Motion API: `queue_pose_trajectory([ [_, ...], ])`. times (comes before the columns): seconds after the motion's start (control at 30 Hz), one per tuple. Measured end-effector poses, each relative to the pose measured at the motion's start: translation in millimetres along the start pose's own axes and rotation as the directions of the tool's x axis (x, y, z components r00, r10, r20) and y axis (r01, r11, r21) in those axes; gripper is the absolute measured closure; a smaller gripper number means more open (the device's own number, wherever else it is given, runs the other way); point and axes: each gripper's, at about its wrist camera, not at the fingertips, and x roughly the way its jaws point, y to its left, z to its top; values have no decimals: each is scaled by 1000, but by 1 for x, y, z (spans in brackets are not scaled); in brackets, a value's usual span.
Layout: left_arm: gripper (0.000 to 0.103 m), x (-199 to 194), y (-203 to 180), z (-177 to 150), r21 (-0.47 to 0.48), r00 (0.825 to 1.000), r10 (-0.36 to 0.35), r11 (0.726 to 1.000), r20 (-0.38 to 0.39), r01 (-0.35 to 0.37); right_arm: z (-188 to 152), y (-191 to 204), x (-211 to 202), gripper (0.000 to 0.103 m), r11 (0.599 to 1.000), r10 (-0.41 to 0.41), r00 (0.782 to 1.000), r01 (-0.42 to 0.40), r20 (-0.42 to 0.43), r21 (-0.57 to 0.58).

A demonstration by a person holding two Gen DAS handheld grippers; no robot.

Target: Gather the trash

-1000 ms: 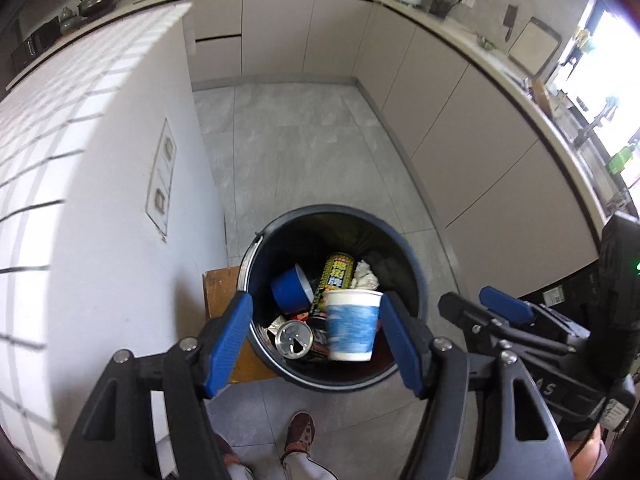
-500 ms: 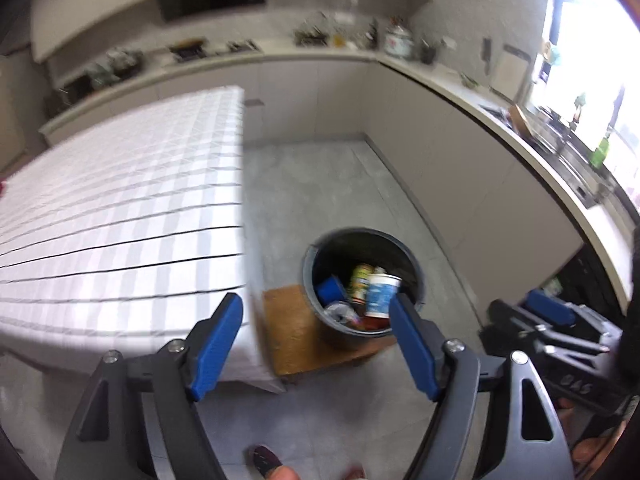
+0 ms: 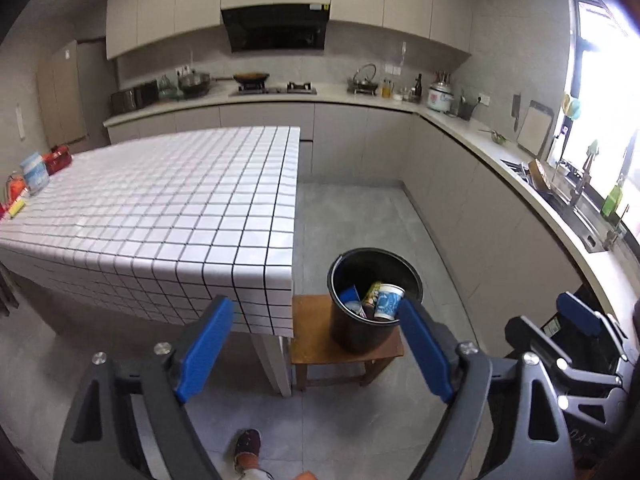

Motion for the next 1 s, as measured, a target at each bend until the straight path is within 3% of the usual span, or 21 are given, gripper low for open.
queue_pose_trajectory([
  [0.07,15,-3,-3,-2,3,1000,9,1000,6,-9,-1,-1,-7,6,999,-40,999,40,12,13],
  [0.33,12,-11,-2,-15,-13,1000,18,1000,1,-18,-6,-4,-22,6,997,-65,998,65,-3,52],
  [0.67,12,-13,8,-19,-31,998,58,998,10,-58,-2,9,-6,6,992,-118,992,119,-35,39],
  [1.0,12,-11,14,-19,-30,998,68,997,10,-67,3,17,6,6,992,-110,993,112,-48,53],
])
